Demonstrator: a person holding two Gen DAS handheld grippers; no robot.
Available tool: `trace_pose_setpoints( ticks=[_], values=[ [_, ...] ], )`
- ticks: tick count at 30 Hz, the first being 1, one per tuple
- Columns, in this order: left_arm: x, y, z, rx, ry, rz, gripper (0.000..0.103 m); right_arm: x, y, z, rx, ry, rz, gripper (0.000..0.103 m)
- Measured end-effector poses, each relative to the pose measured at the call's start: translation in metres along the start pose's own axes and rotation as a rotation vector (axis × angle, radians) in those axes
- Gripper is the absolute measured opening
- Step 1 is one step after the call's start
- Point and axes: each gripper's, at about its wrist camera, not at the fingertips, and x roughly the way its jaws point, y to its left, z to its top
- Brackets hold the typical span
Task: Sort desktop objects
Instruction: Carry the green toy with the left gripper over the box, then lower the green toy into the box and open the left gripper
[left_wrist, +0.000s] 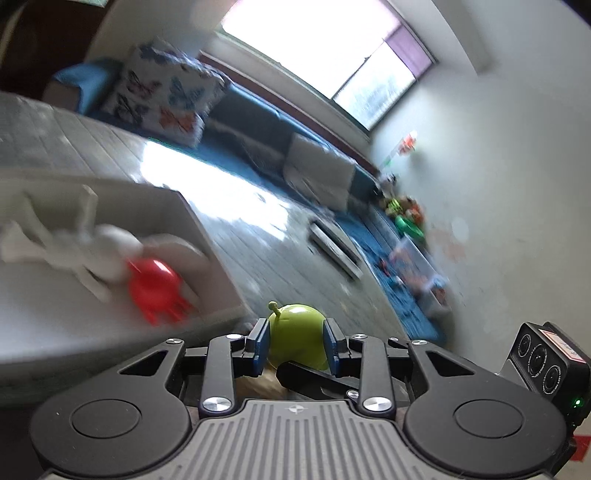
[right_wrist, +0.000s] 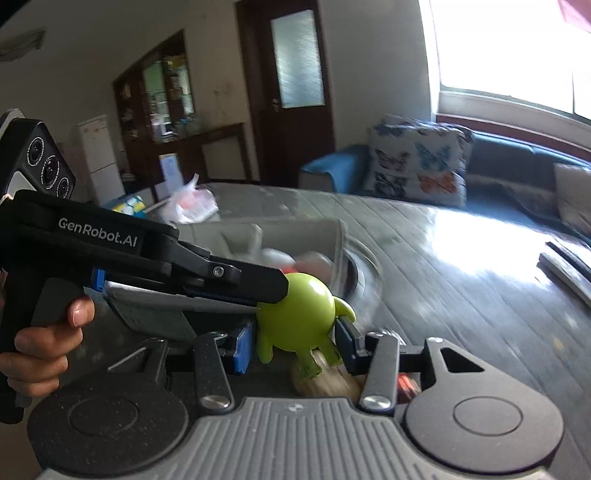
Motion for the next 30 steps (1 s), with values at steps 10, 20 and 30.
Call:
trace_pose_setpoints(
  ticks=[10,20,30],
  values=[
    [-0.009,0.074,0.040,-0.107,-0.018,0.115,0.033,0.091,0.027,0.051,-0.029,0.089,0.096,0.046],
    [0.013,0.128,0.043,-0.229,0.064,0.149,0.033,0.152,0.032,0.050,-0.027,0.251,0.095,0.046],
    [0.025,0.141,0.041,-0.267,0.106,0.158,0.033,0.174,0.036,0.042,-0.032,0.325,0.070,0.048]
  ],
)
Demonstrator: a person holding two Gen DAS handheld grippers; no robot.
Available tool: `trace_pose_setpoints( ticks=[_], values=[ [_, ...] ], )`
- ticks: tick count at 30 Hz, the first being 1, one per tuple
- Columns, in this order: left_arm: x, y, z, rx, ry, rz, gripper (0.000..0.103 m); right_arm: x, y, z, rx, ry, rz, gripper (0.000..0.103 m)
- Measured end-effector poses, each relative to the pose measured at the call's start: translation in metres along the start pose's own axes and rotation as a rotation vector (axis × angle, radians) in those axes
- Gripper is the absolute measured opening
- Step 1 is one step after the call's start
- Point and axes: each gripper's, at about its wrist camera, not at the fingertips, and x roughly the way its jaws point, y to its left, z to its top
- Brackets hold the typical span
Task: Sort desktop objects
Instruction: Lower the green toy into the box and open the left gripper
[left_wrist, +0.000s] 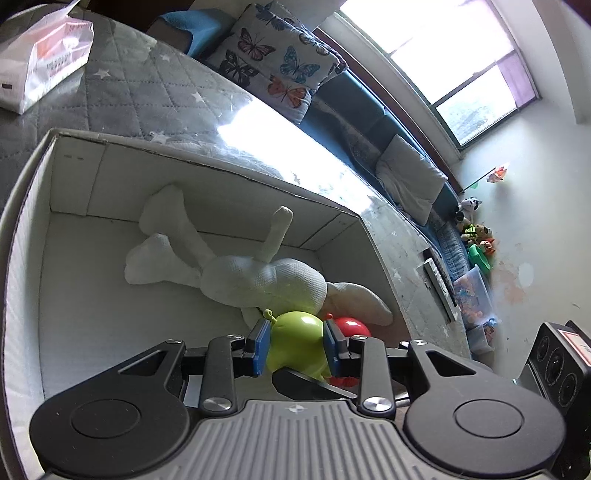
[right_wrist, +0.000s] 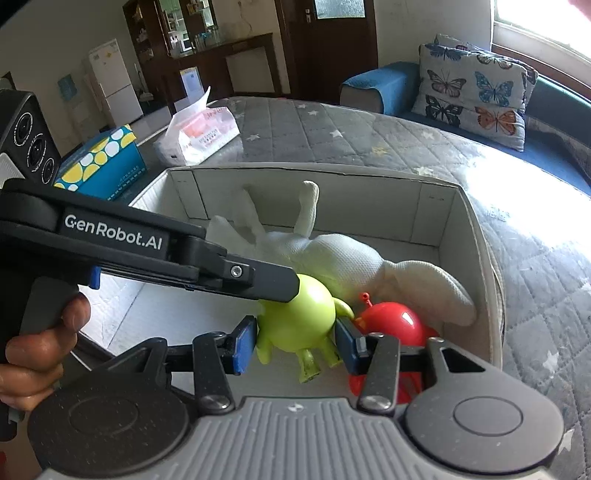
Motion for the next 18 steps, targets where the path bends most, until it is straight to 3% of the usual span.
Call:
trace_pose_setpoints(
  ticks=[8,18],
  values=[
    [-0.004,-0.001,0.000,-0.007,-0.010,0.006,0.033,-0.013,-0.004,-0.004,0.018,-0.018,0.023,0.053],
    [-0.024,-0.021,-0.008,0.040,-0.061,0.001,0.033,-0.068,-0.002,-0.017,0.006,-0.155,0.013,0.059]
  ],
)
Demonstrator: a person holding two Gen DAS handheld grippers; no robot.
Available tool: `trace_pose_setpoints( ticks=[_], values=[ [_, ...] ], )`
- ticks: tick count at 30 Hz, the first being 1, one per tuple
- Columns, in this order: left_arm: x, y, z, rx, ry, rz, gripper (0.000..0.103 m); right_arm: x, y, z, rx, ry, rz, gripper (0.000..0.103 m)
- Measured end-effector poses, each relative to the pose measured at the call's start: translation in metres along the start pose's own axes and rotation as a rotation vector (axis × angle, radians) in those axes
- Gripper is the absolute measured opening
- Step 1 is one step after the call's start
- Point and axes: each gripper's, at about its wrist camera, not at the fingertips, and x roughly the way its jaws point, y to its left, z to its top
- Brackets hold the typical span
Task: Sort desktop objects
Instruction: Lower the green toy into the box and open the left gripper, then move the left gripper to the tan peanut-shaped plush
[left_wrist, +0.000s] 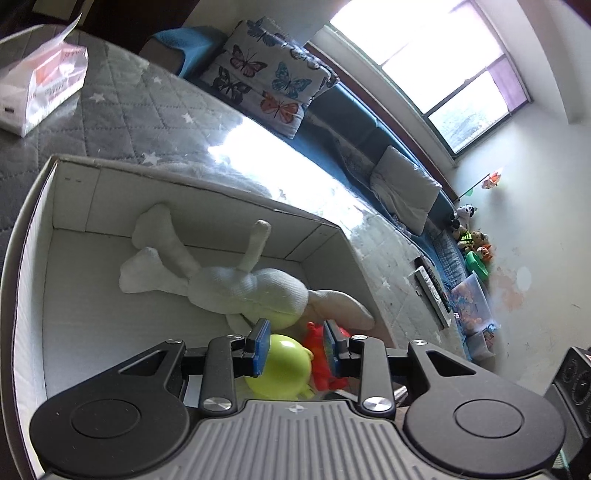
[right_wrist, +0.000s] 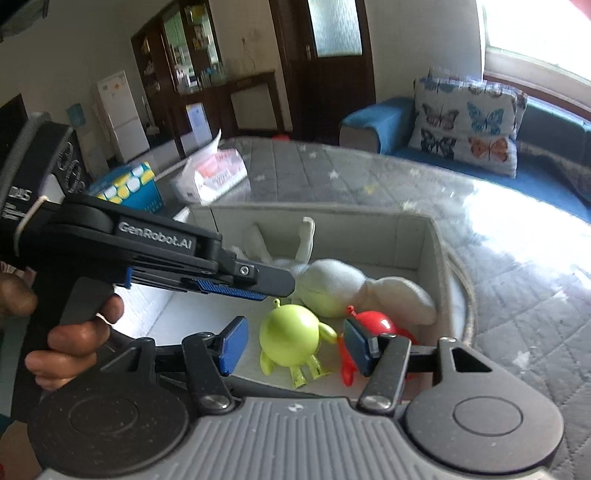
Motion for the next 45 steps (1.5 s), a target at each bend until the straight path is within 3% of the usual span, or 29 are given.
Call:
trace_pose_setpoints(
  ticks=[8,17,27,34,45],
  values=[
    [-0.018,-0.036,-0.019,0.084,-0.036,-0.037,0.033,-0.056,-0.006,-0.030,-0.002,-0.092,-0.043,0.065],
    [-0.013,-0.074,-0.064,0.164,0.001,-0.085,0.033,-0.088,-0.015,-0.080,-0.022,-0.082,-0.123,0.068],
    [0.024,-0.083,-0.096,0.157,0.091,-0.070,0.033,-0.082,-0.027,-0.111,0.016,-0.041,-0.137,0.068],
    [0.038,-0.078,-0.096,0.125,0.094,-0.050,0.033,-0.068,-0.033,-0.117,0.047,-0.031,-0.128,0.067],
    [0.053,-0.073,-0.094,0.105,0.097,-0.026,0.033,-0.051,-0.027,-0.117,0.021,-0.030,-0.181,0.068]
  ],
)
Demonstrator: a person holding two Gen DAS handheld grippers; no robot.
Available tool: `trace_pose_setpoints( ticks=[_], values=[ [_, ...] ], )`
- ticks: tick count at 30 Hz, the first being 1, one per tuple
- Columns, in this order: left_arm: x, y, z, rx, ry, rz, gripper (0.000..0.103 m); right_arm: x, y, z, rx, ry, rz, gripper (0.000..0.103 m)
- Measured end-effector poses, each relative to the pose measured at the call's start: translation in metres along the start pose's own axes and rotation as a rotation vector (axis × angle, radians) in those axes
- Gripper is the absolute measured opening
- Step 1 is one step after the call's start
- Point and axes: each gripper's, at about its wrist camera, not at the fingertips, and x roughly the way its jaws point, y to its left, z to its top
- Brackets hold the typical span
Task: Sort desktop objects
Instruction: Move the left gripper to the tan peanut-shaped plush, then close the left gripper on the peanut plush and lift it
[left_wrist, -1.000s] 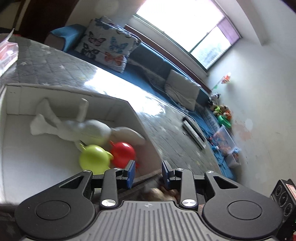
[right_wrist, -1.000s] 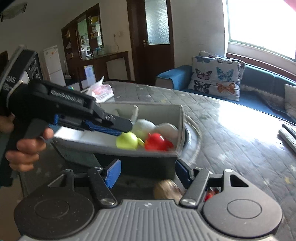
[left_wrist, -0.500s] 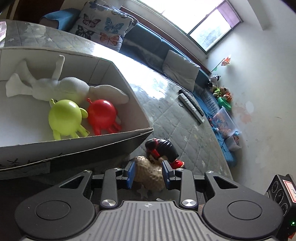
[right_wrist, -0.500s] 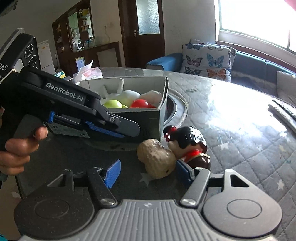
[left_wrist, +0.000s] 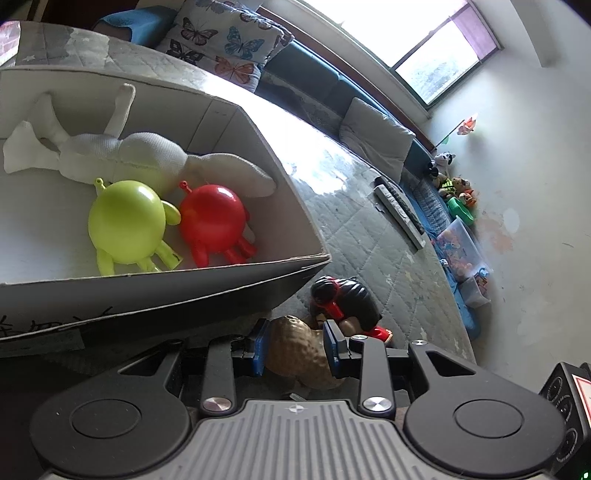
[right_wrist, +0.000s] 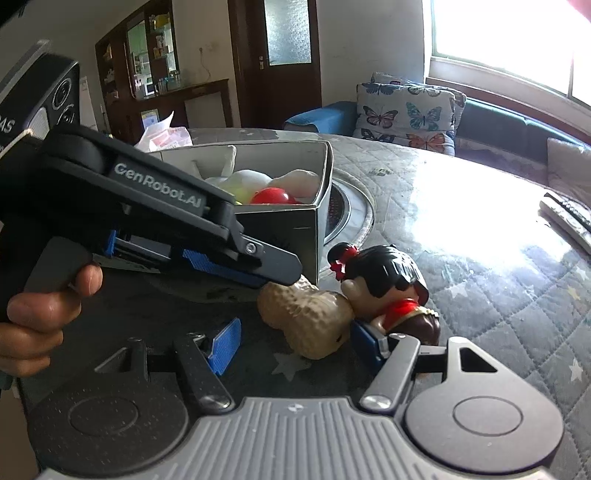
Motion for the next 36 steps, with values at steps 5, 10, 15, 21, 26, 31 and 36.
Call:
trace_pose_setpoints(
  ticks=[5,10,15,21,26,31,36],
  values=[
    [0.001,0.002,-0.001,0.018,0.000,0.002,0.033,0.005,0.002,0.001,-0.014,0.002,-0.025,0.065],
    [0.000,0.002,-0.003,0.049,0.016,0.008,0.033,0.001,0.000,0.000,-0.010,0.005,-0.029,0.052],
    [-0.006,0.003,-0.004,0.057,0.029,-0.008,0.033,-0.010,-0.001,-0.001,-0.017,0.017,0.018,0.049],
    [-0.012,0.007,-0.006,0.045,0.035,-0.015,0.033,-0.017,0.008,-0.006,-0.069,0.033,0.052,0.050],
    [-0.010,0.012,-0.005,0.013,0.045,-0.007,0.033,-0.012,0.006,-0.004,-0.078,0.027,0.019,0.050],
    [-0.008,0.014,-0.004,-0.012,0.048,-0.017,0.033,-0.004,0.000,0.003,-0.069,0.022,0.017,0.050],
    [-0.004,0.012,-0.004,-0.009,0.048,-0.012,0.033,0.002,0.001,0.006,-0.082,0.029,0.031,0.050]
  ],
)
